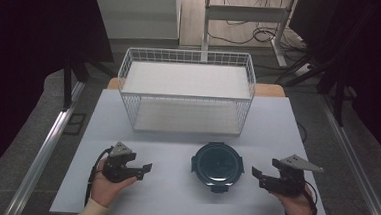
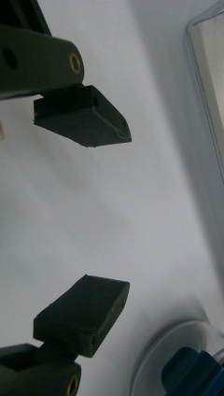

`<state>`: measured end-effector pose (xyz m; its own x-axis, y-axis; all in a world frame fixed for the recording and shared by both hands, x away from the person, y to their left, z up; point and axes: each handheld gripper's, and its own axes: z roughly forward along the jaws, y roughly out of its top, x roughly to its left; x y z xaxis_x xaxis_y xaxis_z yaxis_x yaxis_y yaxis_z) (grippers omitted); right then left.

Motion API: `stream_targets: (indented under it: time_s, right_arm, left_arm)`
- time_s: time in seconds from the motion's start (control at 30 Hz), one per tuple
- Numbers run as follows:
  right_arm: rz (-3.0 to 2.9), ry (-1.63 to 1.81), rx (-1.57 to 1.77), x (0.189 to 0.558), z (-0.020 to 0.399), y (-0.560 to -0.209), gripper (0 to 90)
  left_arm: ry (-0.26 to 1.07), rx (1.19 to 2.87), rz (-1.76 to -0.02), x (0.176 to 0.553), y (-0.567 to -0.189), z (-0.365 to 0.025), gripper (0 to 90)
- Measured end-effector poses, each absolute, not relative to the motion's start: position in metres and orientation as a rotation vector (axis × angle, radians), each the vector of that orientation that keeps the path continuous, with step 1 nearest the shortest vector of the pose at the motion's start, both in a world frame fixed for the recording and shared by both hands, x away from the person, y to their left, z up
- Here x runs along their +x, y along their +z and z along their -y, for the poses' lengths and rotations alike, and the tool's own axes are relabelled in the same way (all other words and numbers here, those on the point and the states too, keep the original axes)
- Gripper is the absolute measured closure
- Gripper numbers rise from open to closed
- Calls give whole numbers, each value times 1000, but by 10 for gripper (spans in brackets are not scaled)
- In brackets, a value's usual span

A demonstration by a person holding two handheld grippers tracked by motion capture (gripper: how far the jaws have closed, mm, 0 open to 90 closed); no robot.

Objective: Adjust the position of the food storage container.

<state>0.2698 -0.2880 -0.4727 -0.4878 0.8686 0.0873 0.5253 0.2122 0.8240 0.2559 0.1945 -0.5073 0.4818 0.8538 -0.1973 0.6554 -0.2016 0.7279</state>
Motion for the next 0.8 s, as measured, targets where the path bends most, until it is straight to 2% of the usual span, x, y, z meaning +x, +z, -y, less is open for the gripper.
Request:
stream_targets:
  time_s: [0.27, 0.53, 0.8]
  right_arm:
    - [-2090, 1158, 1343, 271, 302, -478, 190]
    - [-2126, 1177, 1335, 271, 296, -479, 211]
    - [-2106, 1221, 1367, 281, 300, -474, 273]
  left_arm:
    - [311, 1915, -1272, 251, -504, -197, 239]
    - [299, 1925, -1235, 245, -504, -193, 238]
    - [296, 1920, -1244, 250, -504, -195, 239]
